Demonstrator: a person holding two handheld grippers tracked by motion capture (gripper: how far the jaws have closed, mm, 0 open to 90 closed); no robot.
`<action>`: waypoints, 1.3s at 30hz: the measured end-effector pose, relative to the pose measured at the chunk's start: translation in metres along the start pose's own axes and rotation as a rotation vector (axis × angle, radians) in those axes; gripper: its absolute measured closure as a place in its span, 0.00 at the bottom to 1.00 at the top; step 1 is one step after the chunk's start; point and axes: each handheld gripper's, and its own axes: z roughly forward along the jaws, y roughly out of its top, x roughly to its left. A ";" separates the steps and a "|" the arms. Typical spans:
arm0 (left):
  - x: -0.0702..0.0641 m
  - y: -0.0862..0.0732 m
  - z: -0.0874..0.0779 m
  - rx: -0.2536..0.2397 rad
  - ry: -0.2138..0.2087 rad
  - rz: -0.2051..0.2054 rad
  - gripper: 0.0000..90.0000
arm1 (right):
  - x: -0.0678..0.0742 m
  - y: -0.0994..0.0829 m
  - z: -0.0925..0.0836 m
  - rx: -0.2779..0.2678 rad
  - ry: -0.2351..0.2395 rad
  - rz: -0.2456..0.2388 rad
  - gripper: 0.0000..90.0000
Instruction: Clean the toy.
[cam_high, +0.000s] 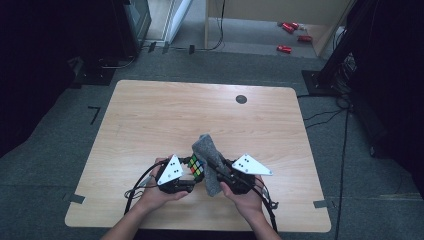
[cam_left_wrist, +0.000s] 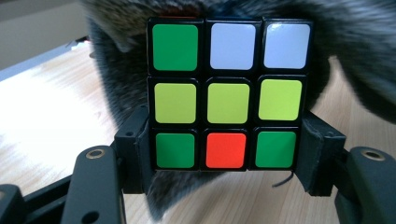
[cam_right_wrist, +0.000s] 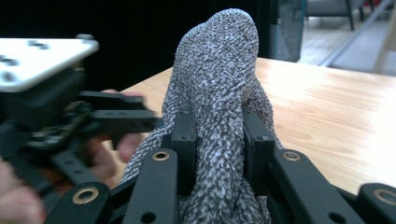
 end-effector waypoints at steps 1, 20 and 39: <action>0.000 0.000 0.000 -0.003 -0.001 -0.004 0.38 | -0.004 0.000 0.000 0.005 -0.017 0.003 0.80; 0.001 0.002 0.000 0.007 -0.007 -0.007 0.38 | -0.003 0.001 0.000 -0.002 0.034 0.029 0.80; 0.020 0.003 -0.016 -0.167 -0.113 -0.199 0.38 | -0.028 -0.007 0.004 0.011 0.121 0.204 0.80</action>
